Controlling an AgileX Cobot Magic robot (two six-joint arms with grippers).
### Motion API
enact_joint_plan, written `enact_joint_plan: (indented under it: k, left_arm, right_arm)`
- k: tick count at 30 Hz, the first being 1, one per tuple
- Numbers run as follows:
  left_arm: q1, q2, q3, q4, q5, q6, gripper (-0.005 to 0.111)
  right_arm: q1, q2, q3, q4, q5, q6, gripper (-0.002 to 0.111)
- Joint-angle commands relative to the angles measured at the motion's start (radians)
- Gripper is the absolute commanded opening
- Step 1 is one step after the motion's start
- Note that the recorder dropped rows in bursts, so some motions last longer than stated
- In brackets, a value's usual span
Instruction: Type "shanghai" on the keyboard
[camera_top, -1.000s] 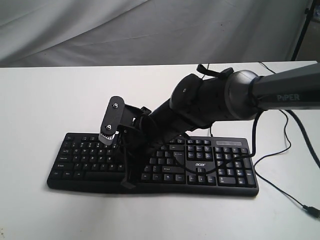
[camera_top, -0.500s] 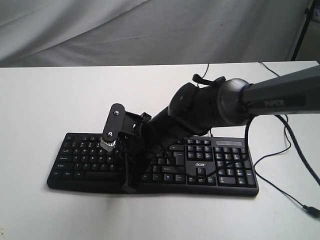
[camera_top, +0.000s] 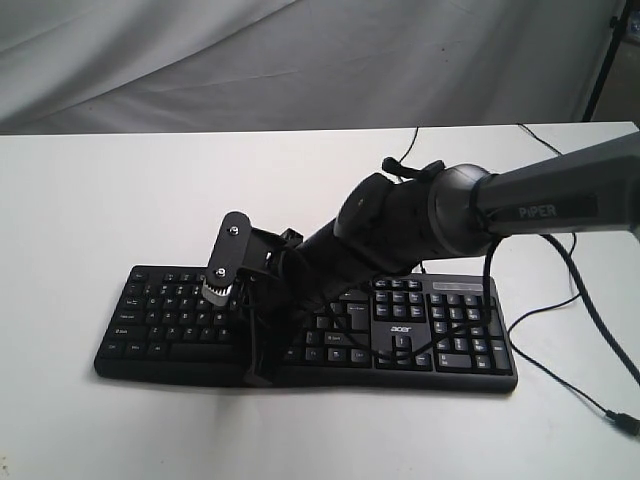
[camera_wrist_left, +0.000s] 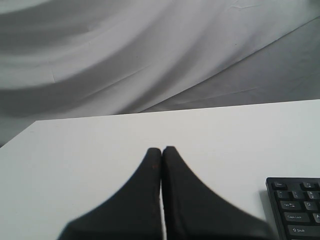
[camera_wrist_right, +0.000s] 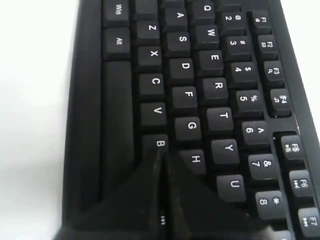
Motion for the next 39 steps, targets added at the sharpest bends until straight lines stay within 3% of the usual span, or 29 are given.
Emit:
enact_joint_plan:
  k: [1, 39]
  left_arm:
    - [-0.004, 0.003, 0.005, -0.001, -0.005, -0.003, 0.001]
    - [-0.004, 0.003, 0.005, -0.001, -0.005, -0.003, 0.001]
  right_arm:
    - [0.001, 0.001, -0.004, 0.008, -0.004, -0.009, 0.0]
    - [0.001, -0.074, -0.004, 0.001, -0.003, -0.036, 0.0]
